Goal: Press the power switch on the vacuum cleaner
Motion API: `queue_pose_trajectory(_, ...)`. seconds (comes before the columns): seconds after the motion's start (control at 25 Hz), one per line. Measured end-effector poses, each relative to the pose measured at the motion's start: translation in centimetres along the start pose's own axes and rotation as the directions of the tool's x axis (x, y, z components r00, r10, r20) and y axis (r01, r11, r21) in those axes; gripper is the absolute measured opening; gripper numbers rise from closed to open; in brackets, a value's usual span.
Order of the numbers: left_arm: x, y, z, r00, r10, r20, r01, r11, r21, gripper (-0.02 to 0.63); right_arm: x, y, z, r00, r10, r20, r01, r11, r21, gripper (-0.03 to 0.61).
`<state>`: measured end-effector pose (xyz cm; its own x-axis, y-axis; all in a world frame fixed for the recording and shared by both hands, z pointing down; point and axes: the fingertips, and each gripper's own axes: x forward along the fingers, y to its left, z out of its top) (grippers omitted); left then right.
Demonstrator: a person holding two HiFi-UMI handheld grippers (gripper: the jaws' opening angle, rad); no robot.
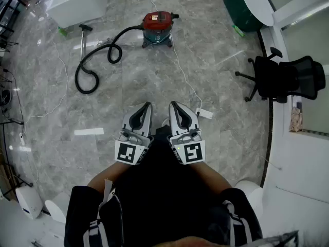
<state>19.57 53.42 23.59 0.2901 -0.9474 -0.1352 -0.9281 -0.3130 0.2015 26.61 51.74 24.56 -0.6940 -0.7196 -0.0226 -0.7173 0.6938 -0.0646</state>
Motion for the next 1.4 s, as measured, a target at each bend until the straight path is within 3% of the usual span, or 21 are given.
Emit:
queue_pose_trajectory(0.6,4.8,-5.0,-3.2,0.999,0.023,-0.034,-0.023,1.000,0.018,0.018,-2.4,-7.6,-2.5,0.999,0.014,-0.032,-0.012,0.997,0.073,0.020)
queue_pose_trajectory(0.76,5.9,-6.4,-5.3,0.996,0.038,-0.075,-0.039,0.999,-0.014,0.018,-3.4,-9.6,-3.8,0.999,0.017,-0.051,-0.011,0.993,0.121,0.020)
queue_pose_trajectory(0.88,6.9,-7.2,-6.5,0.993,0.023,-0.116,-0.022,1.000,0.014,0.018,-3.9,-11.0,-4.4,0.998,0.008,-0.058,0.001,0.988,0.153,0.020)
queue_pose_trajectory(1.4,13.5,-7.6,-8.1,0.995,-0.011,-0.101,0.010,1.000,-0.010,0.018,-1.6,-16.2,-5.3,0.995,0.043,-0.086,-0.030,0.988,0.151,0.020)
